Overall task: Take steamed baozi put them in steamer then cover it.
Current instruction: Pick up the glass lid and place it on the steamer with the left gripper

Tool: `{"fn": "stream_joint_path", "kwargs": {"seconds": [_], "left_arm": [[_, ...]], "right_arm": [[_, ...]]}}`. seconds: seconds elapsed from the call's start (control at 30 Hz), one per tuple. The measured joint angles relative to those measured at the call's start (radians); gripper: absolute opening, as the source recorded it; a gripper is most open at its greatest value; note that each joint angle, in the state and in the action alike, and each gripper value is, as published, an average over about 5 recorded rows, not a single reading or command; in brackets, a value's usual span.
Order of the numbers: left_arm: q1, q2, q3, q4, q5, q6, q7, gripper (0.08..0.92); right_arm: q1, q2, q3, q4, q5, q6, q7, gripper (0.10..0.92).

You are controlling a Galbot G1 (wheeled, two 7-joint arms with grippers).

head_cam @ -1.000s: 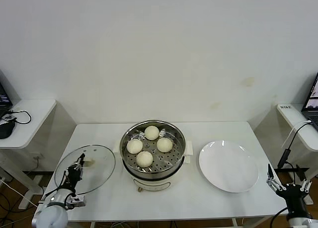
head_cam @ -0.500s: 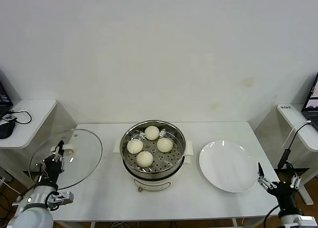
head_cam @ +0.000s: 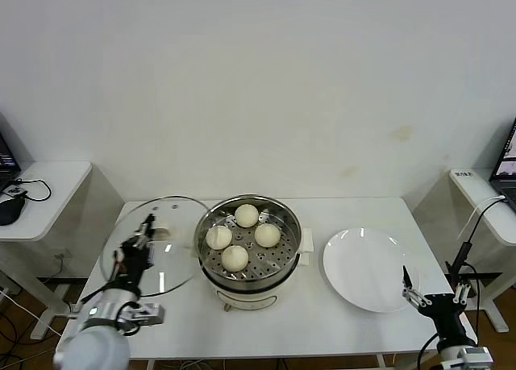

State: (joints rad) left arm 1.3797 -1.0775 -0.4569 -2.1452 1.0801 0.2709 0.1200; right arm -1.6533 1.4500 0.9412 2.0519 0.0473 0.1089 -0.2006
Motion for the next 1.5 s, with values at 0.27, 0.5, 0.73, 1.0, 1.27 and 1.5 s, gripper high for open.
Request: {"fn": "stream_joint_path", "kwargs": {"seconds": [0.27, 0.5, 0.73, 1.0, 1.27, 1.5], "left_arm": [[-0.125, -0.050, 0.176, 0.040, 0.106, 0.067, 0.074, 0.127], [-0.195, -0.129, 0.274, 0.071, 0.225, 0.099, 0.141, 0.127], [-0.240, -0.227, 0.341, 0.110, 0.348, 0.111, 0.171, 0.127], [-0.286, -0.314, 0.384, 0.167, 0.423, 0.123, 0.177, 0.127], [-0.319, -0.374, 0.403, 0.229, 0.474, 0.125, 0.175, 0.127], [-0.323, -0.397, 0.398, 0.276, 0.496, 0.122, 0.165, 0.127]], "right_arm": [[0.007, 0.006, -0.027, -0.012, -0.050, -0.003, -0.001, 0.823], [0.022, 0.015, -0.056, -0.030, -0.083, -0.002, -0.001, 0.823], [0.030, 0.022, -0.082, -0.053, -0.103, 0.000, 0.000, 0.823], [0.031, 0.022, -0.093, -0.069, -0.114, 0.005, 0.000, 0.823], [0.033, 0.024, -0.105, -0.078, -0.121, 0.007, 0.000, 0.823], [0.030, 0.018, -0.101, -0.081, -0.122, 0.011, 0.000, 0.823]]}}
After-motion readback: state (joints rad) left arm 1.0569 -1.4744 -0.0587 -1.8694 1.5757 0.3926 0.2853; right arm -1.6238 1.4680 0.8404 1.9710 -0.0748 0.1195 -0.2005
